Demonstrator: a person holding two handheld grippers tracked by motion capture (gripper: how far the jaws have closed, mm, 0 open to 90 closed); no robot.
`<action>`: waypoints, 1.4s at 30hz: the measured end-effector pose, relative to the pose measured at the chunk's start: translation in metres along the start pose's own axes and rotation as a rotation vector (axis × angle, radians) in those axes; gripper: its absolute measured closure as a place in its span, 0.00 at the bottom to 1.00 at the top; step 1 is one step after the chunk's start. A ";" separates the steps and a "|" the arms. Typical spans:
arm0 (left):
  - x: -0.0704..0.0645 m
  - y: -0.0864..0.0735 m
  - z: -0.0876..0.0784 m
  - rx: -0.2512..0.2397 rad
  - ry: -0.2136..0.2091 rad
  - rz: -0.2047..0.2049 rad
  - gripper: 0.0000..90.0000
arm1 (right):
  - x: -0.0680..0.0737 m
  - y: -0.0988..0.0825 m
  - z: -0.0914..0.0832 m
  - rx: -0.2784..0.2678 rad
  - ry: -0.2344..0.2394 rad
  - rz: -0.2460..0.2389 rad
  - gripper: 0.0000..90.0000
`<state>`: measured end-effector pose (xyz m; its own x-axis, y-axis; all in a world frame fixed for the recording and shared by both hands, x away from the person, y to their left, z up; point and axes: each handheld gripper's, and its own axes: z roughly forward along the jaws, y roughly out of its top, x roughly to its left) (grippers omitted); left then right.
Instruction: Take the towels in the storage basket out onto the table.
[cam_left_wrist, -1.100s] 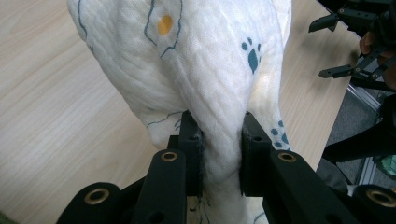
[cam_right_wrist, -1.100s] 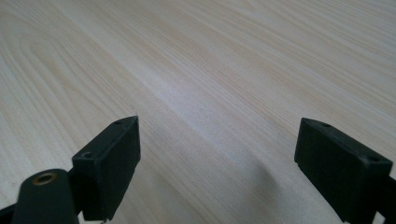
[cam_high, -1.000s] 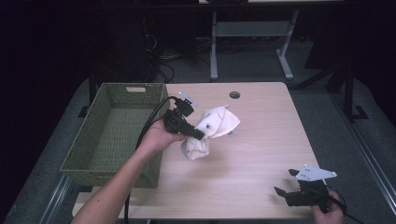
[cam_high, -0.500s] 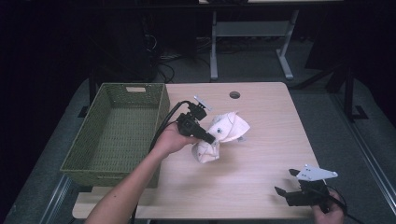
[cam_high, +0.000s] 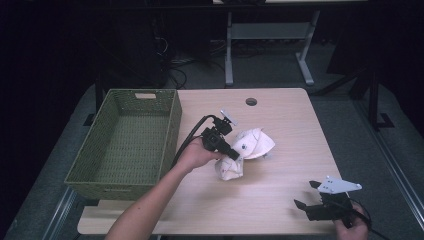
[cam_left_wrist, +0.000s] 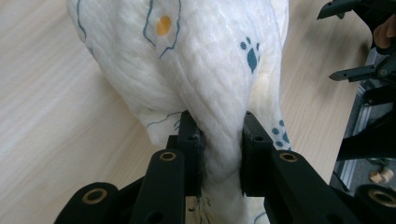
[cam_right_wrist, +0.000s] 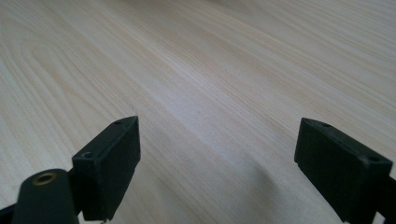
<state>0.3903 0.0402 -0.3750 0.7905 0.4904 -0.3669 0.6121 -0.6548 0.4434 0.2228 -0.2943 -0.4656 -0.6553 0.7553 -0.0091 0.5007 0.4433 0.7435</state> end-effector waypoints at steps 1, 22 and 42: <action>0.000 0.000 0.002 0.006 0.002 0.004 0.82 | 0.000 0.000 0.000 0.000 -0.001 0.001 0.16; 0.010 0.006 0.035 -0.036 -0.018 -0.056 0.81 | -0.001 0.001 0.002 -0.002 -0.001 0.002 0.16; 0.009 0.007 0.057 -0.045 -0.034 -0.111 0.70 | -0.002 0.000 0.003 0.003 0.005 0.004 0.16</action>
<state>0.4004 0.0078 -0.4217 0.7168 0.5386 -0.4428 0.6970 -0.5706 0.4343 0.2259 -0.2945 -0.4672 -0.6559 0.7548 -0.0031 0.5050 0.4419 0.7414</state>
